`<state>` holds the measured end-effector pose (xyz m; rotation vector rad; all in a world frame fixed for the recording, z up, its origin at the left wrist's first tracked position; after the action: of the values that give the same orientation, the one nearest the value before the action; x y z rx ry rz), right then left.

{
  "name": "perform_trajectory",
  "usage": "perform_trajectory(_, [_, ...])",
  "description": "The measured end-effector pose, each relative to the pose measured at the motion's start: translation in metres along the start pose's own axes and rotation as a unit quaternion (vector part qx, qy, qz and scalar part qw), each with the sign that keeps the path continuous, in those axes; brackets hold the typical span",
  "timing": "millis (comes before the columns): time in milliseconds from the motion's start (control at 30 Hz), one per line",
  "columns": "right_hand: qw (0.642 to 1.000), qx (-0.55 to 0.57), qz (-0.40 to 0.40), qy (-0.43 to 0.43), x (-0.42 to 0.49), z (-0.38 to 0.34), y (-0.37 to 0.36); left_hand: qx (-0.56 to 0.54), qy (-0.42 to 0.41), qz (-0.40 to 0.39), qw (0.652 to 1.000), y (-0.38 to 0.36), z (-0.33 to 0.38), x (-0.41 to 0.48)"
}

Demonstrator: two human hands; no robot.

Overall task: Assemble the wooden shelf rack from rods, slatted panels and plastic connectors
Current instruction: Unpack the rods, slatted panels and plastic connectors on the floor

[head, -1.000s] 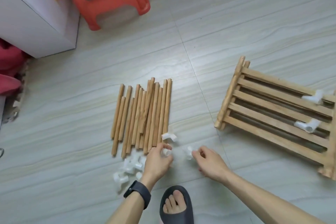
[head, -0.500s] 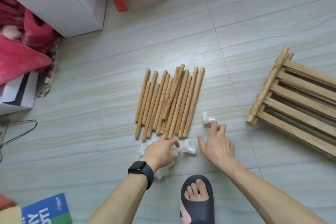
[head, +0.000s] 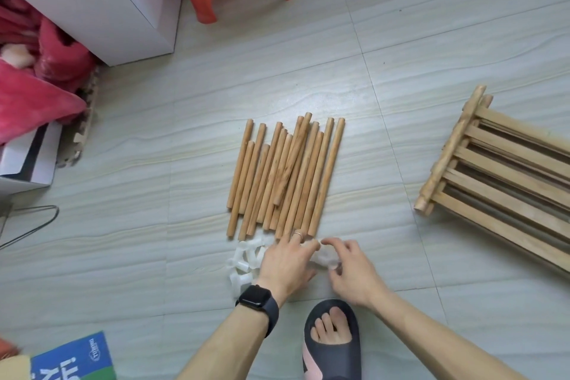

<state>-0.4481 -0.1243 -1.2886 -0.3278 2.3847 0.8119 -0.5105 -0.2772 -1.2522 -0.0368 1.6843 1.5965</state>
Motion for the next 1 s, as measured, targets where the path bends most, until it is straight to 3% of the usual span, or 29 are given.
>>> perform_trajectory(67, [0.991,0.117,-0.057,-0.027,-0.001,-0.009,-0.013,0.007,0.030,-0.029,0.999,-0.003,-0.007,-0.001])
perform_trajectory(133, [0.982,0.163,-0.083,-0.044,0.001,-0.014,-0.018,0.002,0.047,-0.063,0.997,-0.003,-0.018,-0.004])
perform_trajectory(267, [0.995,0.062,-0.077,-0.020,0.006,-0.013,0.006,0.036,0.050,-0.103,0.993,0.008,-0.030,-0.006])
perform_trajectory(400, [0.997,-0.063,-0.050,0.016,0.003,-0.001,0.085,0.097,0.013,-0.124,0.987,0.043,-0.003,0.017])
perform_trajectory(600, [0.985,-0.167,0.050,0.006,-0.042,0.059,0.211,0.105,-0.094,-0.055,0.988,0.103,0.101,0.087])
perform_trajectory(700, [0.975,-0.139,0.157,-0.075,-0.075,0.125,0.262,0.066,-0.160,-0.027,0.984,0.126,0.181,0.120])
perform_trajectory(833, [0.921,-0.035,0.333,-0.199,-0.102,0.205,0.304,0.028,-0.244,-0.014,0.969,0.130,0.278,0.148])
perform_trajectory(900, [0.906,-0.020,0.357,-0.227,-0.102,0.229,0.318,-0.006,-0.264,-0.016,0.964,0.118,0.317,0.157])
perform_trajectory(1000, [0.913,-0.011,0.345,-0.217,-0.089,0.248,0.337,-0.048,-0.279,-0.014,0.959,0.093,0.366,0.168])
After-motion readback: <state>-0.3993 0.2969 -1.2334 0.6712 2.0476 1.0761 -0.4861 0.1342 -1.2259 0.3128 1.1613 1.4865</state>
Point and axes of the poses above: each hand's wrist, its own x-axis towards the middle knuckle, its own y-axis out of the back of the hand, z = x × y, the point moved 1 cm from there along x, towards the middle knuckle, and after that the axes turned 1 degree about -y, right-handed, at the moved point
